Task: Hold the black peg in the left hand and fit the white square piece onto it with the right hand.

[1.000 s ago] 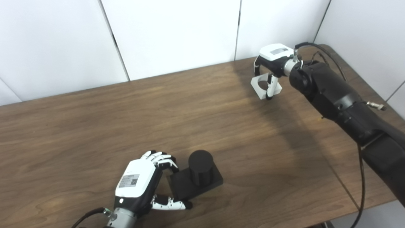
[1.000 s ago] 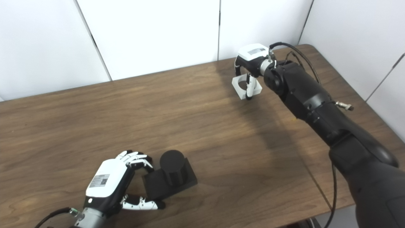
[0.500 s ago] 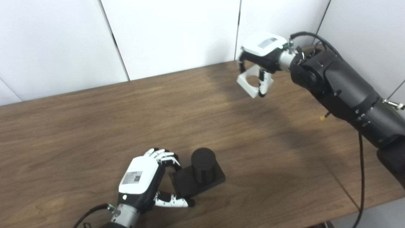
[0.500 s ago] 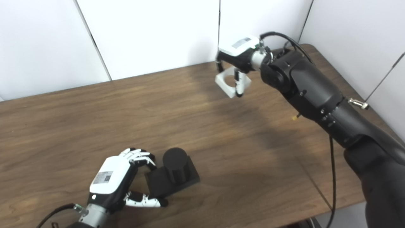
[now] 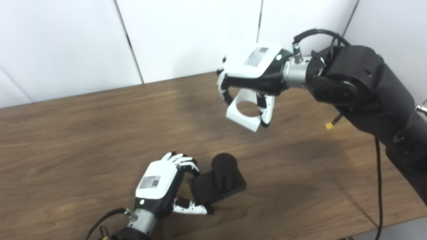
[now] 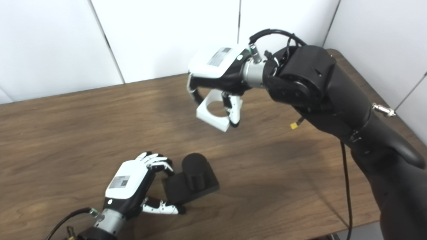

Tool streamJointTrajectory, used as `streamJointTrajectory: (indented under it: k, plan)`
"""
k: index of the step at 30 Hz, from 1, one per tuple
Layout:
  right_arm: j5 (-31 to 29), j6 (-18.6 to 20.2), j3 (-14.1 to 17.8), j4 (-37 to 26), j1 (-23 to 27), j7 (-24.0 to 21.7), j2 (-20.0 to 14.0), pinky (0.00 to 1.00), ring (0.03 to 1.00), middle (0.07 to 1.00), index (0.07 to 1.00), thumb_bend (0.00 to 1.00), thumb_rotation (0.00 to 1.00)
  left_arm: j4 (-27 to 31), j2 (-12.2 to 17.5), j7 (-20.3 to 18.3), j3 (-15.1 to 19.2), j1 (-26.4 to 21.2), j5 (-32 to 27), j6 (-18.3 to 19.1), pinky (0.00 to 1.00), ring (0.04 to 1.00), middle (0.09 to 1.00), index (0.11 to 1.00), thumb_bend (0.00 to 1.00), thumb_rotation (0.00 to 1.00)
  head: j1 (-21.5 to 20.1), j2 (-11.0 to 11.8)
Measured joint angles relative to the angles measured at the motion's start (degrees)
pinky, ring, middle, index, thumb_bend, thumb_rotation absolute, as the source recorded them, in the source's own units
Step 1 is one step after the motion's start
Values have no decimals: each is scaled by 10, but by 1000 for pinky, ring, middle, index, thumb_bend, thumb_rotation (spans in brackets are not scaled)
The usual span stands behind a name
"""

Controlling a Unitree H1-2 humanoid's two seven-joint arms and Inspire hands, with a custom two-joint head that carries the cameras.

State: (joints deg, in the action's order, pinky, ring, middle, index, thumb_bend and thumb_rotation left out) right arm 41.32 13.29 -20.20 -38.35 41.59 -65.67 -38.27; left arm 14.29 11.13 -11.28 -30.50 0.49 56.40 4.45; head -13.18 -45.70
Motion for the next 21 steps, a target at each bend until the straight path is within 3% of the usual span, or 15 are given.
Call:
streamJointTrajectory:
  k: [10,21]
  plan:
    - [-30,23,-17,-43,13,-8,35,928,892,775,482,526,137,-4,-8,0,-6,-4,8,5,931,855,778,490,514,53,5,-11]
    - [-35,29,-51,-46,-12,-9,36,942,901,777,484,524,132,-4,-10,-2,-7,-6,10,12,946,860,781,490,512,54,3,-22]
